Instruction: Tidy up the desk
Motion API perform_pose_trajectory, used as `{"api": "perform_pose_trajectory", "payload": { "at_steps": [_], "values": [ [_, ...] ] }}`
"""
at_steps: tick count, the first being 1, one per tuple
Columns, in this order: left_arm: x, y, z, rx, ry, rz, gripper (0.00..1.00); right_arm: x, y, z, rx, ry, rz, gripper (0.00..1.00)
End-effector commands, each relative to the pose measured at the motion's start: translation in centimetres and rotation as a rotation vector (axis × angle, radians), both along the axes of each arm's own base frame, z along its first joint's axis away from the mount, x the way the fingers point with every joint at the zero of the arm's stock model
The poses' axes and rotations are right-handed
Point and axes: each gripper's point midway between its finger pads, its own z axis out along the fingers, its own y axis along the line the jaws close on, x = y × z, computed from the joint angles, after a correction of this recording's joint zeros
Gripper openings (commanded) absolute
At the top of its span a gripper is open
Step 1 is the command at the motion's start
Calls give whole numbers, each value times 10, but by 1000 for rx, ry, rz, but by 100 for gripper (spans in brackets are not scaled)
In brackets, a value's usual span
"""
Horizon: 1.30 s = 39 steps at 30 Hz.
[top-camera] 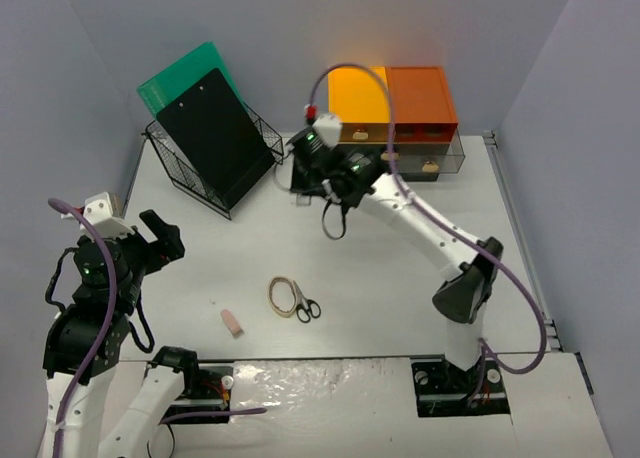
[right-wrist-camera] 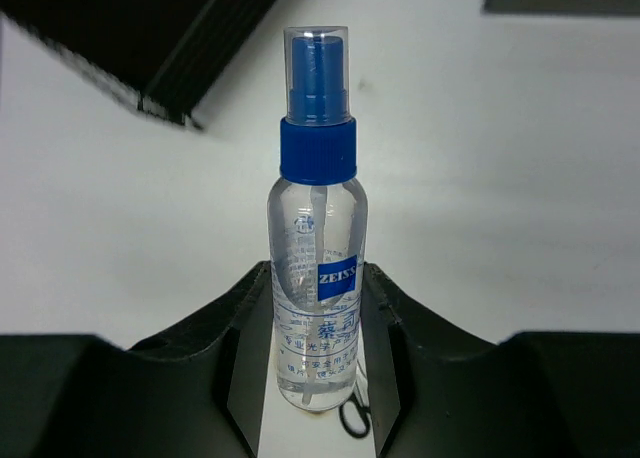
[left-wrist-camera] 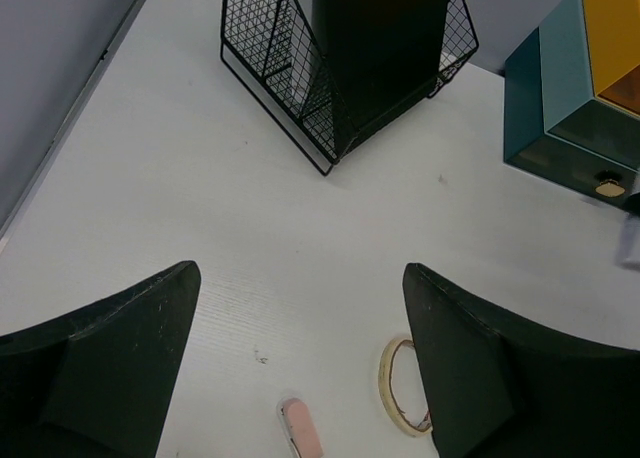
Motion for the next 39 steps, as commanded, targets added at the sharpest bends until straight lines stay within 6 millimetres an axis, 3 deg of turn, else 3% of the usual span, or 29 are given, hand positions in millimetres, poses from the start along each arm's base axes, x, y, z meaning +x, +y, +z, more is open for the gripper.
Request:
{"api": "perform_pose_trajectory", "payload": {
  "at_steps": [1, 3, 7, 11, 16, 31, 39],
  "values": [
    [10, -6, 15, -30, -61, -13, 80, 38, -69, 89, 269, -145, -278, 0],
    [10, -7, 14, -37, -61, -17, 80, 54, -100, 113, 376, -190, -374, 0],
    [10, -10, 12, -49, -59, -29, 80, 74, -156, 135, 550, -243, -565, 0],
    [9, -11, 12, -51, -57, -34, 80, 89, -199, 135, 685, -269, -734, 0],
    [10, -14, 14, -64, -61, -43, 80, 106, -246, 121, 762, -302, -915, 0],
    [7, -14, 19, -56, -59, -54, 80, 168, -292, 49, 830, -209, -1073, 0],
    [19, -21, 31, -72, -80, -72, 80, 196, -291, 8, 827, -120, -1086, 0]
  ]
}}
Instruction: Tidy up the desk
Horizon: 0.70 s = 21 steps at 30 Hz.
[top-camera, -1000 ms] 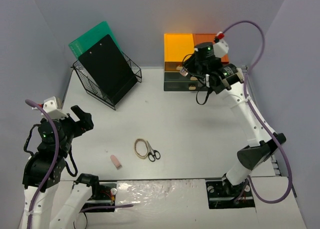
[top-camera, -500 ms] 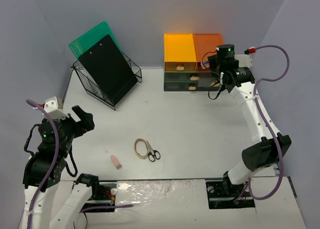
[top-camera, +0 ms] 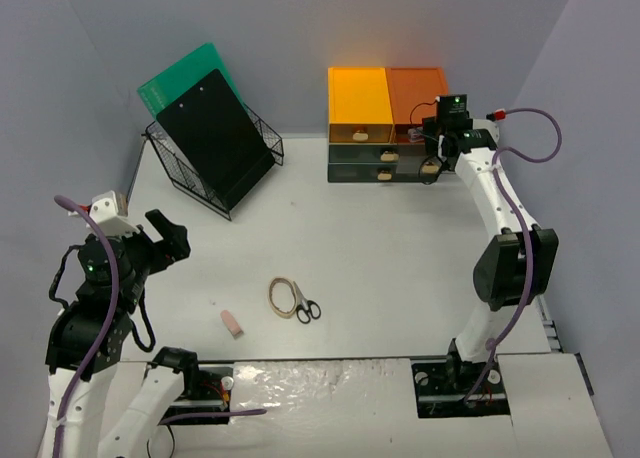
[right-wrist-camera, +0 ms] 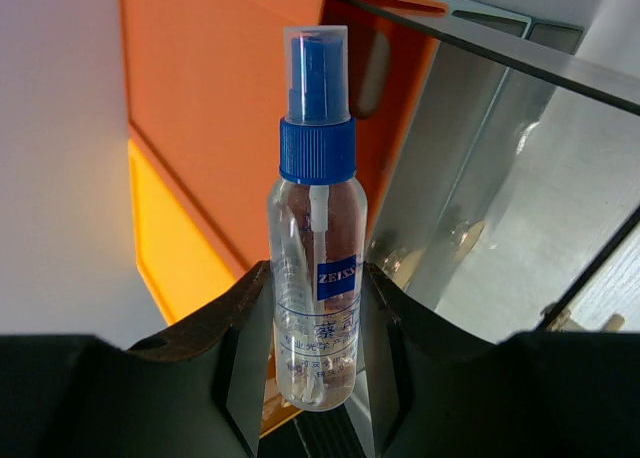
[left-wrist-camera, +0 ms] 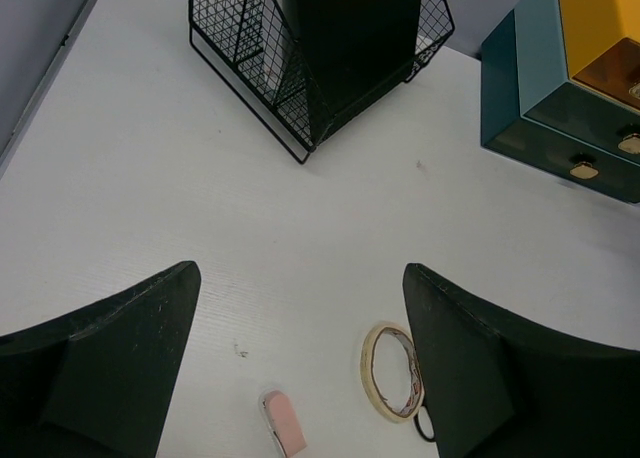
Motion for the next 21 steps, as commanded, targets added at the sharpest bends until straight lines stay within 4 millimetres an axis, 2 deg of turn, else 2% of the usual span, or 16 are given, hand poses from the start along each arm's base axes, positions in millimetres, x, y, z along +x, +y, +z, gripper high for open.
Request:
{"api": "perform_pose_trajectory", "payload": {
  "at_steps": [1, 5, 10, 13, 16, 19, 21],
  "values": [
    [17, -10, 39, -41, -97, -28, 80, 23, 7, 21, 62, -96, 6, 0],
    [32, -18, 53, -59, -117, -54, 80, 32, 11, 15, 70, -86, 28, 0],
    [52, -27, 70, -75, -144, -75, 80, 32, 11, 13, 91, -84, 23, 0],
    [70, -43, 82, -106, -153, -126, 80, 31, 11, 18, 97, -92, 24, 0],
    [83, -53, 96, -120, -177, -157, 79, 26, 12, 28, 100, -106, 30, 12],
    [103, -62, 99, -129, -189, -168, 79, 20, 13, 33, 114, -104, 39, 24],
    [117, -67, 94, -140, -175, -168, 79, 15, 14, 35, 117, -100, 43, 30]
  ]
}}
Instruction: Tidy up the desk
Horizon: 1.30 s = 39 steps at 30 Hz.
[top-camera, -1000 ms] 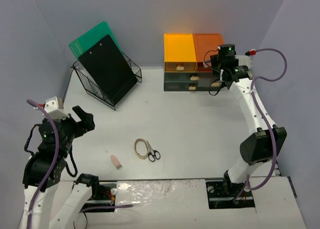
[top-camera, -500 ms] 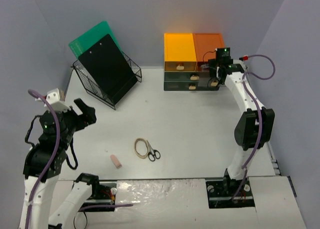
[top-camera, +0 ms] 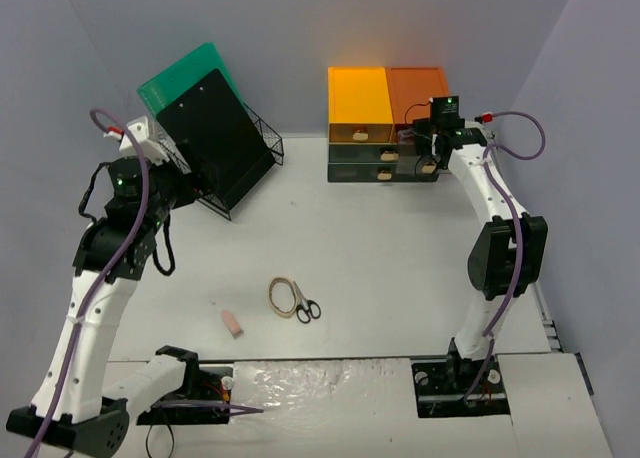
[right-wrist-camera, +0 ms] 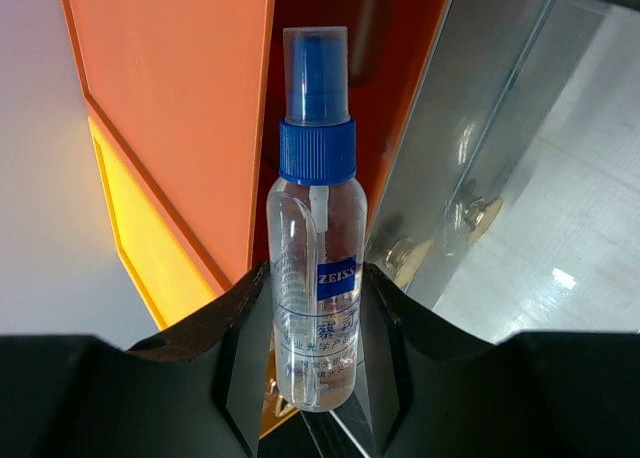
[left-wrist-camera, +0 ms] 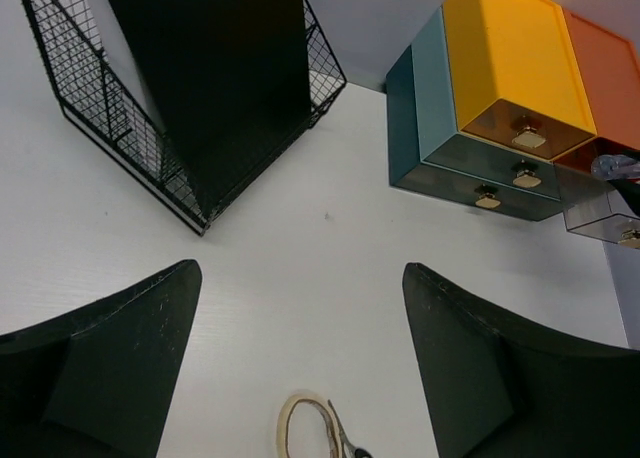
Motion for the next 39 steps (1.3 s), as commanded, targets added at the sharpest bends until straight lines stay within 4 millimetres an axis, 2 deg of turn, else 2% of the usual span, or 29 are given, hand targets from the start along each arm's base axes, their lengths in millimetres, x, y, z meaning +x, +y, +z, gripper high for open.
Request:
{"api": "perform_pose_trajectory", "payload": {
  "at_steps": [1, 5, 9, 11, 12, 14, 18, 23, 26, 31, 34, 37, 39],
  "values": [
    [32, -18, 38, -66, -123, -31, 79, -6, -3, 66, 36, -136, -7, 33],
    [59, -38, 45, -69, -125, -77, 79, -13, -2, 70, 38, -140, 2, 43],
    [86, -72, 53, -46, -141, -162, 79, -16, 1, 74, 40, -141, 24, 50],
    [95, -83, 67, -54, -163, -190, 79, -20, 0, 77, 35, -141, 22, 56],
    [102, -88, 67, -53, -160, -201, 79, -21, 0, 78, 35, -142, 21, 57],
    [110, -92, 70, -52, -170, -208, 79, -21, 1, 81, 27, -149, 24, 57],
    [140, -110, 70, -57, -180, -258, 79, -32, 3, 105, -16, -190, 25, 57],
    [186, -143, 68, -123, -186, -331, 79, -55, -9, 126, -120, -214, 27, 57],
    [210, -164, 64, -179, -180, -367, 79, -60, -14, 137, -229, -226, 77, 57],
    [226, -190, 48, -195, -153, -400, 79, -33, -28, 154, -450, -247, 142, 58],
    [223, -201, 33, -207, -120, -423, 78, -10, -35, 146, -563, -237, 175, 55],
    [211, -213, 24, -198, -99, -457, 78, 12, -41, 140, -636, -243, 209, 53],
    [201, -223, 17, -176, -81, -482, 78, 30, -44, 127, -666, -226, 222, 53]
  ]
}}
